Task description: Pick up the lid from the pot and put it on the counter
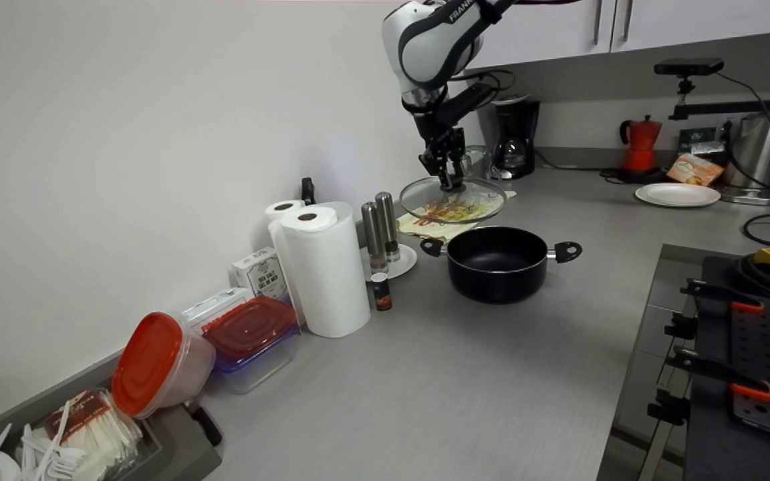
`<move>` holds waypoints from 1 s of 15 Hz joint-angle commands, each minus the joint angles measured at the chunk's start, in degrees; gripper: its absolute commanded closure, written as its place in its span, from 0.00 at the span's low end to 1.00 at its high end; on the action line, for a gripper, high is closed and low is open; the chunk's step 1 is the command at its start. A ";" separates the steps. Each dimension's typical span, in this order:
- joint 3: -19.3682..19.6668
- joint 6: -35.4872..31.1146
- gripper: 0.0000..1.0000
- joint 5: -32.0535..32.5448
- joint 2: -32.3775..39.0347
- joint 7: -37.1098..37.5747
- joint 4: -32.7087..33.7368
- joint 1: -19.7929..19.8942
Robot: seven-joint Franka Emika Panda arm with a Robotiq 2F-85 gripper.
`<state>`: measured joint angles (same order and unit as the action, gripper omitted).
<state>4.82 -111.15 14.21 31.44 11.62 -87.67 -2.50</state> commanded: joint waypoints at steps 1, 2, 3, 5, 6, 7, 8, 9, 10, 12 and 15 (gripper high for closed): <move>-2.11 3.03 0.76 4.27 -1.16 -0.92 1.73 -5.49; -3.36 2.97 0.76 4.99 -1.03 -1.93 1.95 -7.06; -4.23 3.06 0.76 5.66 -0.78 -2.46 2.31 -8.42; -6.15 3.24 0.76 7.13 0.14 -3.44 3.01 -11.46; -6.95 3.39 0.76 7.91 1.02 -3.60 3.39 -13.05; -7.81 3.19 0.76 8.55 2.03 -4.23 3.72 -14.45; -8.40 2.76 0.76 9.21 3.30 -4.21 3.85 -15.83; -8.77 2.63 0.76 9.59 4.75 -3.59 4.35 -17.14; -8.73 2.23 0.76 10.27 6.98 -1.87 4.95 -18.61; -8.57 1.34 0.76 11.53 11.24 -1.53 5.73 -20.79; -8.43 1.19 0.76 11.79 17.71 -1.70 7.43 -23.07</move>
<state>-4.01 -110.90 24.52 42.85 9.93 -85.14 -23.80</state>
